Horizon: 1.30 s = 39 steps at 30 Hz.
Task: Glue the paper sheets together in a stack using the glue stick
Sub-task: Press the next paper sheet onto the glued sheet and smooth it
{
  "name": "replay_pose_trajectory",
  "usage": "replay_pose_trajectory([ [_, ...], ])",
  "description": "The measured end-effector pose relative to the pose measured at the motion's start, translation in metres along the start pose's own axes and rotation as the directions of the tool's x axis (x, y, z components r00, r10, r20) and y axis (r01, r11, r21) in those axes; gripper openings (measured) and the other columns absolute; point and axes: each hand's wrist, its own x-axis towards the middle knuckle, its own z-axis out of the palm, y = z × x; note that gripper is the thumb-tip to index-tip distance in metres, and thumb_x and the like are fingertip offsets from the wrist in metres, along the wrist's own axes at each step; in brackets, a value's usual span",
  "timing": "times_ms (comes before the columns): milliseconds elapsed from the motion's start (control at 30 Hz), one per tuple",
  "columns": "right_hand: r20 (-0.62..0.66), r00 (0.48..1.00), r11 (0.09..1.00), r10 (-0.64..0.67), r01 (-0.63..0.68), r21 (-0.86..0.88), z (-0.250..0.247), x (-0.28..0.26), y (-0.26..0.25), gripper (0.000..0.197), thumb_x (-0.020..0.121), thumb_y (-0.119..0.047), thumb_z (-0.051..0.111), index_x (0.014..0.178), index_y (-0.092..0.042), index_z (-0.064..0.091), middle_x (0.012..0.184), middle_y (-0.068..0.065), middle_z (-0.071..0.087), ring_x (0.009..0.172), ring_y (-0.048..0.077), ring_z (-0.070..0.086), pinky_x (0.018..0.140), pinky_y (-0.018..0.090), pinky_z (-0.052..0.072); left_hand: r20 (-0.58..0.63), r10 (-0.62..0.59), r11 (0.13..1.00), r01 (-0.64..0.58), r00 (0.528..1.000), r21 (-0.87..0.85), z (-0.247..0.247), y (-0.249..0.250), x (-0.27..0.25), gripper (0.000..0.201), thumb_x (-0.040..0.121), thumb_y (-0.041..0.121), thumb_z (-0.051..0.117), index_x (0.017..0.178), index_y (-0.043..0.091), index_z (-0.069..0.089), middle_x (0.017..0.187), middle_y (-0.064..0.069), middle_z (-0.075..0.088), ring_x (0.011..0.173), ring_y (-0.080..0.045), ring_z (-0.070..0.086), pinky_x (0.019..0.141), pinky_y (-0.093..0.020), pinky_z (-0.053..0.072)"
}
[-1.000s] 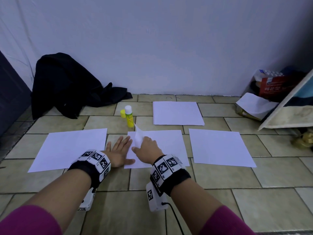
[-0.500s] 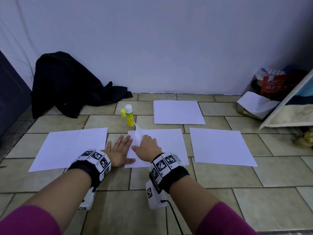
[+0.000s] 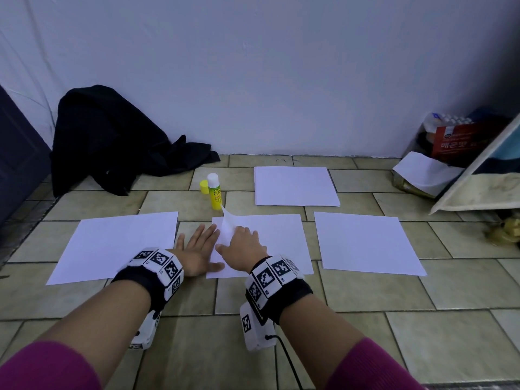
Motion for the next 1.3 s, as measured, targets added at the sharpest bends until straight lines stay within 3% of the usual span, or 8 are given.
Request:
replay_pose_trajectory([
  [200,0.005,0.998,0.998,-0.062,0.061,0.029,-0.001,-0.002,0.004,0.074,0.094,-0.037,0.050,0.151,-0.022,0.005,0.150,0.009,0.028,0.143,0.032,0.017,0.110,0.055,0.025,0.000,0.007,1.000,-0.007,1.000,0.013,-0.001,0.000,-0.001,0.083,0.098,0.050,0.039,0.151,0.018,-0.016,0.157,0.005,-0.026,0.144,-0.014,-0.024,0.116,-0.047,-0.010],
  [400,0.064,0.996,0.991,-0.069,0.076,-0.115,-0.001,-0.004,0.005,0.054,0.095,-0.035,0.046,0.145,-0.023,0.032,0.150,0.011,0.026,0.141,0.032,0.015,0.110,0.053,0.026,0.017,0.003,1.000,-0.003,1.000,0.018,-0.002,0.002,-0.002,0.082,0.098,0.052,0.038,0.152,0.019,-0.014,0.158,0.003,-0.024,0.144,-0.015,-0.025,0.117,-0.046,-0.009],
  [600,0.066,0.996,0.987,-0.061,0.069,-0.143,-0.001,-0.001,0.004,0.051,0.094,-0.035,0.045,0.143,-0.022,0.037,0.147,0.011,0.029,0.139,0.032,0.018,0.108,0.053,0.029,0.013,0.009,1.000,-0.009,1.000,0.017,0.000,0.000,-0.002,0.084,0.097,0.053,0.039,0.152,0.019,-0.016,0.157,0.002,-0.027,0.144,-0.016,-0.026,0.117,-0.047,-0.009],
  [733,0.066,0.996,0.986,-0.066,0.075,-0.147,-0.001,0.000,0.005,0.051,0.094,-0.036,0.047,0.142,-0.023,0.038,0.147,0.010,0.029,0.139,0.031,0.018,0.108,0.052,0.030,0.015,0.012,1.000,-0.011,1.000,-0.011,-0.002,0.000,-0.002,0.089,0.096,0.053,0.040,0.150,0.017,-0.021,0.153,-0.007,-0.035,0.142,-0.017,-0.029,0.117,-0.046,-0.010],
  [1033,0.096,0.991,0.988,-0.088,0.100,-0.119,0.000,0.004,0.005,0.063,0.090,-0.043,0.053,0.146,-0.022,0.034,0.154,0.011,0.020,0.144,0.035,0.008,0.111,0.054,0.025,0.003,0.133,0.971,-0.130,0.991,-0.200,-0.008,-0.012,-0.010,0.130,0.077,0.047,0.074,0.144,0.017,-0.032,0.152,0.000,-0.037,0.141,-0.013,-0.031,0.115,-0.043,-0.017],
  [1133,0.108,0.990,0.987,-0.085,0.099,-0.125,0.000,0.003,0.006,0.071,0.088,-0.056,0.052,0.147,-0.022,0.033,0.157,0.010,0.013,0.145,0.034,0.004,0.113,0.056,0.021,0.007,0.149,0.960,-0.143,0.989,-0.239,-0.008,-0.015,-0.012,0.141,0.069,0.043,0.082,0.142,0.019,-0.036,0.153,0.005,-0.034,0.142,-0.010,-0.027,0.115,-0.038,-0.018],
  [1233,0.114,0.990,0.989,-0.084,0.096,-0.108,0.000,0.001,0.006,0.079,0.086,-0.068,0.045,0.149,-0.023,0.030,0.159,0.008,0.008,0.146,0.033,0.000,0.115,0.056,0.016,0.043,0.137,0.959,-0.122,0.990,-0.257,-0.011,-0.018,-0.014,0.144,0.067,0.036,0.085,0.141,0.019,-0.038,0.154,0.006,-0.032,0.143,-0.012,-0.026,0.112,-0.033,-0.018],
  [1300,0.118,0.989,0.988,-0.085,0.099,-0.115,0.000,0.002,0.007,0.075,0.089,-0.064,0.045,0.149,-0.024,0.028,0.160,0.008,0.006,0.146,0.033,-0.001,0.115,0.056,0.015,0.054,0.136,0.964,-0.119,0.989,-0.237,-0.013,-0.015,-0.017,0.141,0.069,0.035,0.083,0.142,0.017,-0.037,0.153,0.008,-0.033,0.139,-0.009,-0.029,0.112,-0.031,-0.018],
])
